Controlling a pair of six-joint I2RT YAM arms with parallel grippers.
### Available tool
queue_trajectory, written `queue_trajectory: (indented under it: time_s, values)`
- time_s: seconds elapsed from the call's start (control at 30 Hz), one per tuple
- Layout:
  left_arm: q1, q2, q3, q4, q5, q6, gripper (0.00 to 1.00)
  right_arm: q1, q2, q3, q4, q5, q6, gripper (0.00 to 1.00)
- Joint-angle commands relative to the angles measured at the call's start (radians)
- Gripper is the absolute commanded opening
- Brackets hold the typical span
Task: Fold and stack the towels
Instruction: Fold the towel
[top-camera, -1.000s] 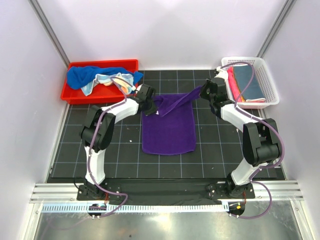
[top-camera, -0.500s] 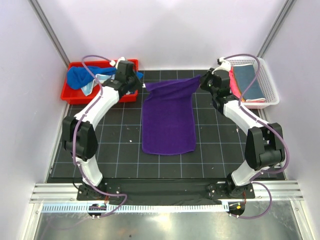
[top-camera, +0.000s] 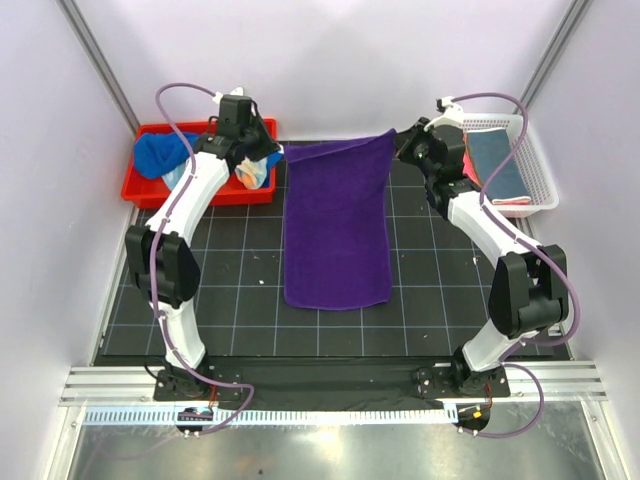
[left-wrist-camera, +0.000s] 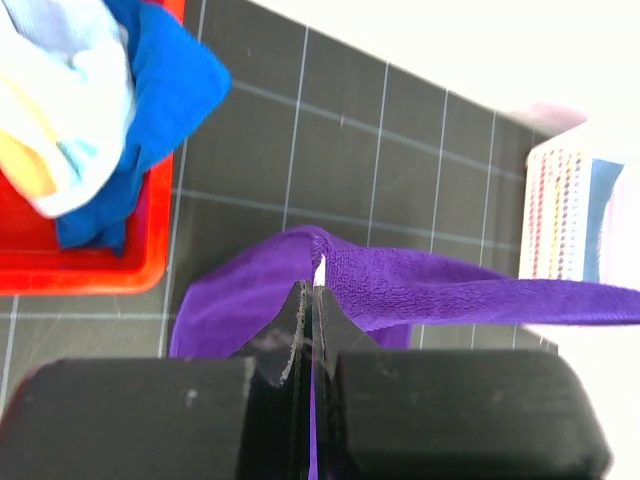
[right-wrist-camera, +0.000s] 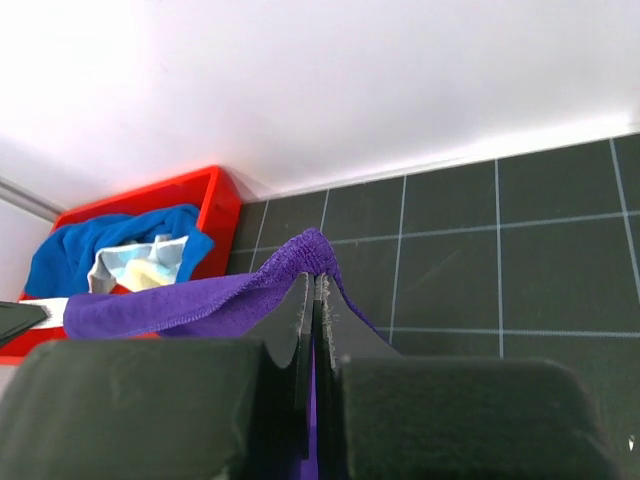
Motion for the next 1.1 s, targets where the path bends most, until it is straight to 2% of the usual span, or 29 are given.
queue_trajectory:
  time_s: [0.0,0.33,0.73,1.07]
  values:
    - [0.007,-0.010,0.007,-0.045,0.076,0.054,0.00,0.005,-0.034,-0.049,0.052,-0.020,0.004,0.01]
    - [0.005,-0.119,-0.191,-0.026,0.131,0.065,0.00,0.040,-0.123,-0.215,0.063,-0.006,0.017,0.01]
    - [0.001,-0.297,-0.496,0.049,0.159,0.031,0.00,0.111,-0.269,-0.384,-0.048,0.049,0.046,0.01]
    - [-0.027,-0.414,-0.642,0.075,0.165,0.028,0.00,0.154,-0.379,-0.487,-0.082,0.081,0.043,0.01]
